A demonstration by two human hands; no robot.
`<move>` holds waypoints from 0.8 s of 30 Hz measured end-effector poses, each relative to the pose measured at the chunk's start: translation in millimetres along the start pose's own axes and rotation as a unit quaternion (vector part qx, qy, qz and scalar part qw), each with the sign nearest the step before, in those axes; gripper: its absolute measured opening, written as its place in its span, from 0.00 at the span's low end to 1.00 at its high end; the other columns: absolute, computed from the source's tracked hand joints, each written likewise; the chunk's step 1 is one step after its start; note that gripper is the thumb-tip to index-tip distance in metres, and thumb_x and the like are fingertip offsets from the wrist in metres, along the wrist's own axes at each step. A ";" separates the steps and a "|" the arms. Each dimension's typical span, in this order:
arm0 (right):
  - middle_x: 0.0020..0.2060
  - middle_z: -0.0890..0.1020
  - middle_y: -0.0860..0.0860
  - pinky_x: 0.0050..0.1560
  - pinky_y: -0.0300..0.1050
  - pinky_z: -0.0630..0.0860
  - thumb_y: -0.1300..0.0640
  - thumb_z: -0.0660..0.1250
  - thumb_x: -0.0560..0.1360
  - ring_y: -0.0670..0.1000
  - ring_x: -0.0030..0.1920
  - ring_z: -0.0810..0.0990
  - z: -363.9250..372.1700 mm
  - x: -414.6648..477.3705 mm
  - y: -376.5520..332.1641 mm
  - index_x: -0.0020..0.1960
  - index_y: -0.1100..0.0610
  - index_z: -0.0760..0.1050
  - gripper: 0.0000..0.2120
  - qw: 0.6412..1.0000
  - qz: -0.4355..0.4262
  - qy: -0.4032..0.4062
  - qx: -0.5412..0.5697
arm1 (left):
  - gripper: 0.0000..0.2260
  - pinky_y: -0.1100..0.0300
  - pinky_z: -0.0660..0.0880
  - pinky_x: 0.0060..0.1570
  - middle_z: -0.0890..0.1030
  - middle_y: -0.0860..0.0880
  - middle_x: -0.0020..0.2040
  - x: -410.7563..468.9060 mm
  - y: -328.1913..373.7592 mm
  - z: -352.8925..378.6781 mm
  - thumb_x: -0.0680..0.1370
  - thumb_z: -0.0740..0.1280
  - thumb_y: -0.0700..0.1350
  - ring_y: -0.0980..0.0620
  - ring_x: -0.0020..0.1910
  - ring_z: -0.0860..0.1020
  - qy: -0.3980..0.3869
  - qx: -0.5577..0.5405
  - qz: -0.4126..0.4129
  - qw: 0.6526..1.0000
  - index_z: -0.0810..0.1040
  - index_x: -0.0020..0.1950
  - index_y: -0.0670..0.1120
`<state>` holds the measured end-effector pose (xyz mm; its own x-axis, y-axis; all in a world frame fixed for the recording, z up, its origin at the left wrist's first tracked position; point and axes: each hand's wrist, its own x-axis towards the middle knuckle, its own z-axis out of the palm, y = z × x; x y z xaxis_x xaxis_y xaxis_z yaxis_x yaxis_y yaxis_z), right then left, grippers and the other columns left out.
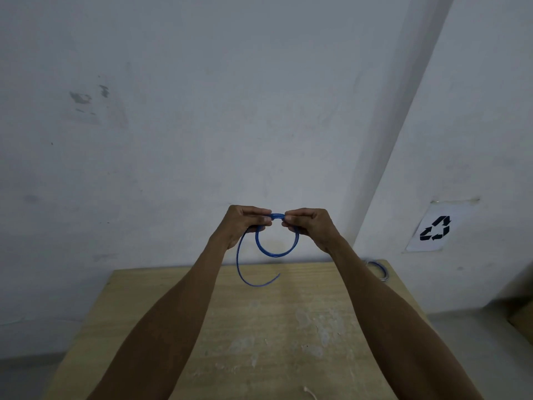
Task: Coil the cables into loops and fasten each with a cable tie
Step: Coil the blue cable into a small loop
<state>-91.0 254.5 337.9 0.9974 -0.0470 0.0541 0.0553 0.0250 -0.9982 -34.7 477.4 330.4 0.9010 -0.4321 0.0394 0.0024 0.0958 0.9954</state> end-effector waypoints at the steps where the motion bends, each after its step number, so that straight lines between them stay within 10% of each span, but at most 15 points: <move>1: 0.48 0.86 0.65 0.54 0.48 0.84 0.64 0.76 0.74 0.62 0.51 0.87 1.5 -0.3 -0.8 0.55 0.68 0.83 0.11 1.000 -0.016 0.006 -0.008 | 0.11 0.54 0.83 0.54 0.87 0.37 0.51 0.2 -1.5 0.4 0.74 0.75 0.32 0.40 0.51 0.86 0.008 -0.009 0.004 1.000 0.85 0.57 0.36; 24: 0.55 0.86 0.60 0.57 0.53 0.83 0.63 0.72 0.78 0.62 0.52 0.87 -4.9 -5.3 6.3 0.64 0.60 0.79 0.15 0.999 0.026 -0.009 0.032 | 0.13 0.53 0.83 0.54 0.86 0.35 0.52 1.3 -2.3 -2.7 0.75 0.75 0.33 0.39 0.51 0.86 0.069 -0.108 0.026 0.991 0.83 0.59 0.34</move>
<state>-96.2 250.0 331.2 0.9996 -0.0266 0.0030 0.0054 0.0907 -0.9959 -32.4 479.1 327.9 0.9528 -0.2969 0.0637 0.0335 0.3113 0.9497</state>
